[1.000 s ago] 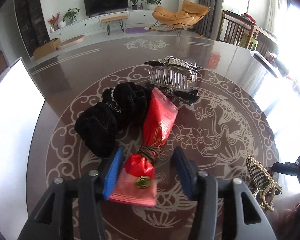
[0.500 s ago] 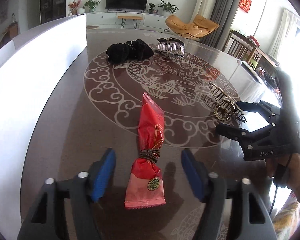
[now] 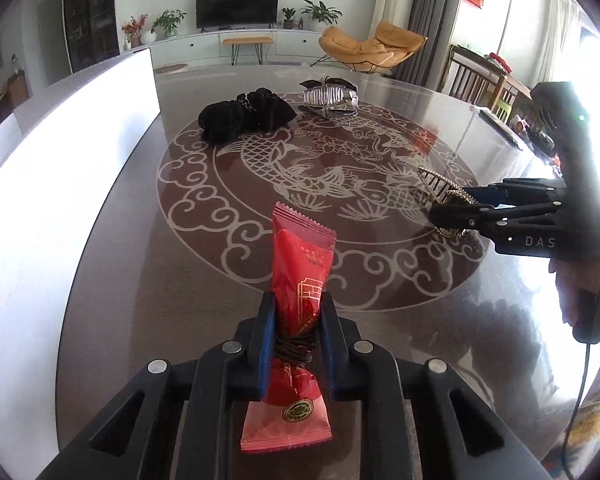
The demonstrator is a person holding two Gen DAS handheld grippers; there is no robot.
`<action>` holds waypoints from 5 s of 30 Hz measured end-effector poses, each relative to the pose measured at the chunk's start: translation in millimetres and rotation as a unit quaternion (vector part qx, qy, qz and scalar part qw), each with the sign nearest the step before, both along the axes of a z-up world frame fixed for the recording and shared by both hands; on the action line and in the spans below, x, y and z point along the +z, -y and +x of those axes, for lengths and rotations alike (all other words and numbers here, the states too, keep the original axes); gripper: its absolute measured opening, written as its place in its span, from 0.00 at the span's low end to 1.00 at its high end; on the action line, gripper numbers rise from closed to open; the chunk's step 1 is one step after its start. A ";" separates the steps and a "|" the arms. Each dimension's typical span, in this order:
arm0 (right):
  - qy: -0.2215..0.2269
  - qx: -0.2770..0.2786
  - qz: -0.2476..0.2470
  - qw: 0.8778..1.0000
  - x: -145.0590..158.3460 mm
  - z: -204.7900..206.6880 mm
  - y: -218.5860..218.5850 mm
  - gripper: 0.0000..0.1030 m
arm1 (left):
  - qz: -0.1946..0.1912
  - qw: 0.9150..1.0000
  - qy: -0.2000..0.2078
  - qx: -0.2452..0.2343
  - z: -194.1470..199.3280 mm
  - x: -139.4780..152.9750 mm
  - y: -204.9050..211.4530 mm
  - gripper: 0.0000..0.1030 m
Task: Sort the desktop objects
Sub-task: 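Grasp the red snack packet with the left tool while the right tool holds the clip, then carry the packet with the left tool while the right tool carries the clip into the bin, releasing both, then bring both open tools back over the table, then grasp the rhinestone bow clip with the right tool while the left tool grasps the black velvet pouch, then carry the pouch with the left tool while the right tool carries the bow clip into the bin, releasing both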
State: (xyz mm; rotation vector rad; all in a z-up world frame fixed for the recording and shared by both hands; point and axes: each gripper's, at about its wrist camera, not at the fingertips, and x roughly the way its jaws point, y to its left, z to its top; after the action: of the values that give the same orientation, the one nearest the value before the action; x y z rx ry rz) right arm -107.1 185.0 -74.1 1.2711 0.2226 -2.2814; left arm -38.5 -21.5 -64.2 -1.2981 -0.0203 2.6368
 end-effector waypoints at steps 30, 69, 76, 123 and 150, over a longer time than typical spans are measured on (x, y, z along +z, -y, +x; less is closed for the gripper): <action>-0.080 0.230 -0.100 0.965 137.0 49.2 357.3 0.45 | 0.127 0.954 -0.018 0.271 81.1 97.1 312.8 0.19; -0.052 -0.090 0.030 0.994 -7.1 18.0 -14.7 0.92 | 0.004 0.984 -0.111 0.137 55.8 106.6 69.6 0.98; -0.046 -0.086 0.040 0.994 -13.8 19.9 -10.6 0.98 | 0.013 0.995 -0.017 0.095 4.4 41.2 50.2 0.98; -0.022 -0.071 -0.042 0.996 7.1 -179.2 54.0 0.49 | 0.043 0.997 -0.017 0.055 -24.4 23.6 59.3 0.42; 0.022 0.195 0.001 0.981 75.9 6.6 386.0 0.69 | 0.022 0.950 0.029 0.309 67.7 73.3 286.6 0.74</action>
State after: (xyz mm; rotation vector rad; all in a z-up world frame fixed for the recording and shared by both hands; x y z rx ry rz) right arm -100.6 -201.0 1.7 1.1605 0.4194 -1.9171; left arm 29.2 -308.2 9.1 -1.5517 -0.5823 3.0656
